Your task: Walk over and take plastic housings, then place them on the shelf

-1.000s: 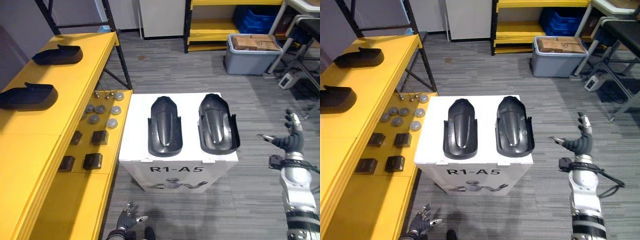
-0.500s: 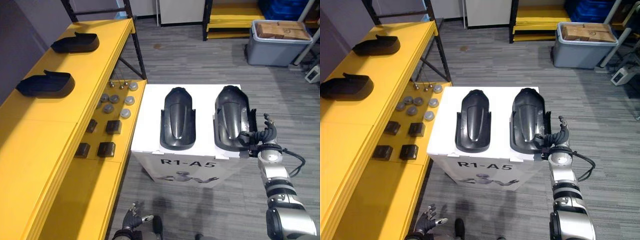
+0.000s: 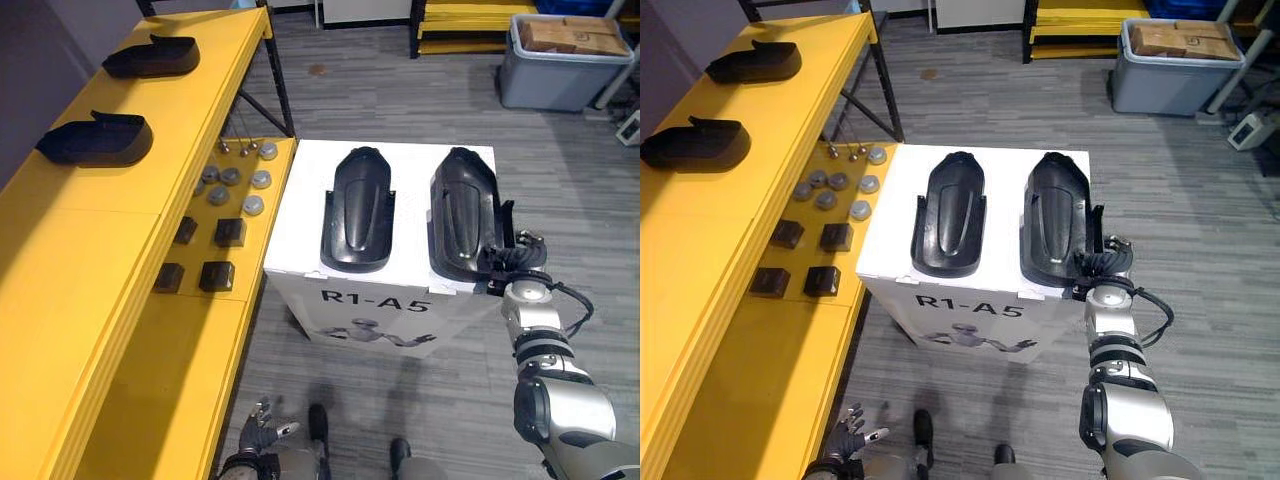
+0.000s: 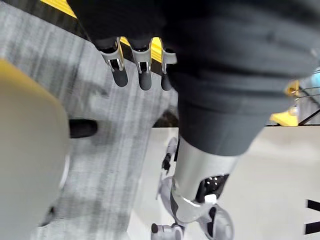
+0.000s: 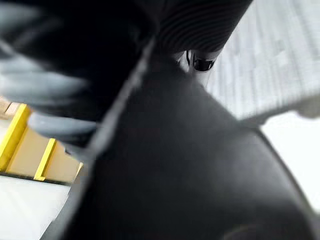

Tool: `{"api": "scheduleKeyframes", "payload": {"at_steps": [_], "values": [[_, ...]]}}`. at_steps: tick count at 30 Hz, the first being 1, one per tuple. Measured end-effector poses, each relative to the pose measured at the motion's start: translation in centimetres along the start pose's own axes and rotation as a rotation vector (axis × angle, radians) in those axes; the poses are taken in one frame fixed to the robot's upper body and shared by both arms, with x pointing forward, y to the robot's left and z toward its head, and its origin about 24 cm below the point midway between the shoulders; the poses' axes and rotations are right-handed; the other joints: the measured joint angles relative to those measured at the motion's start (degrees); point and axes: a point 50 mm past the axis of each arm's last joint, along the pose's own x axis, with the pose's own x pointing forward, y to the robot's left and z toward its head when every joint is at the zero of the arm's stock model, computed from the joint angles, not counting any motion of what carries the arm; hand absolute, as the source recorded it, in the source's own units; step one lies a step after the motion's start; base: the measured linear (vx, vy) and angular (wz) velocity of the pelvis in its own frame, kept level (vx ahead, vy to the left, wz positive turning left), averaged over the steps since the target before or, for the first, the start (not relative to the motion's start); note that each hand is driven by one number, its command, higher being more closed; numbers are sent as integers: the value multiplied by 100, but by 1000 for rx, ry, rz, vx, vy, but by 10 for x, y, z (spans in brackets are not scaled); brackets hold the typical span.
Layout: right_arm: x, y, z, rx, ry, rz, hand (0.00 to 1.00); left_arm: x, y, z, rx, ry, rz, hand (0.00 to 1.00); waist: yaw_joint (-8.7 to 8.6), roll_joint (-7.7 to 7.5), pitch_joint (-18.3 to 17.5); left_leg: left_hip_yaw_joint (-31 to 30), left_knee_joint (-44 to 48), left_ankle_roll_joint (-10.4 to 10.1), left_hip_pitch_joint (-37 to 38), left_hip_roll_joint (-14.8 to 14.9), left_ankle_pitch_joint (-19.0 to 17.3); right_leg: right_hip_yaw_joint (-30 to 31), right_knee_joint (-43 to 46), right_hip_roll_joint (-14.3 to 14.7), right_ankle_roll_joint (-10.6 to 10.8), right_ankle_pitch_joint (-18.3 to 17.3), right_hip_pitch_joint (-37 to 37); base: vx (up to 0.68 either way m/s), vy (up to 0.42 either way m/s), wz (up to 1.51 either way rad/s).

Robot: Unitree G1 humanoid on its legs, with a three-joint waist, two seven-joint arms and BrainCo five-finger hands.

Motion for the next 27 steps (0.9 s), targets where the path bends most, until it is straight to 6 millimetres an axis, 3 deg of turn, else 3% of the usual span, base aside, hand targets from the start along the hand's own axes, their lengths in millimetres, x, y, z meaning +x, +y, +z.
{"api": "scheduleKeyframes", "payload": {"at_steps": [3,7,14,21,27], "values": [[-5,-2,-3,-10,-31,7,100,2,0,1,3,2,3,0,-2,-10,-5,13,3,-1,1,21,-1,38,-1,-1,7,1,-4,-9,-1,-1],[-27,1,-14,-15,-98,47,100,1,1,1,3,0,8,0,3,-51,-27,7,25,18,57,1,12,32,-3,-17,-27,26,79,58,-5,3],[-54,-21,-25,-38,-173,0,100,2,1,12,-23,-48,2,0,-38,-108,-93,-56,25,14,164,0,12,3,0,-13,-27,25,242,31,-13,2],[-79,-37,-7,-22,-333,-54,100,-1,12,15,-34,-75,40,0,-95,-151,-314,-96,2,5,186,-1,3,-24,-6,-35,29,-22,233,-57,-1,1],[-102,-38,-4,-16,-405,-61,100,-14,37,39,-92,-216,134,0,-39,-259,-480,-190,1,-51,144,-22,-39,-106,-51,-51,64,-40,238,-49,11,6]]}}
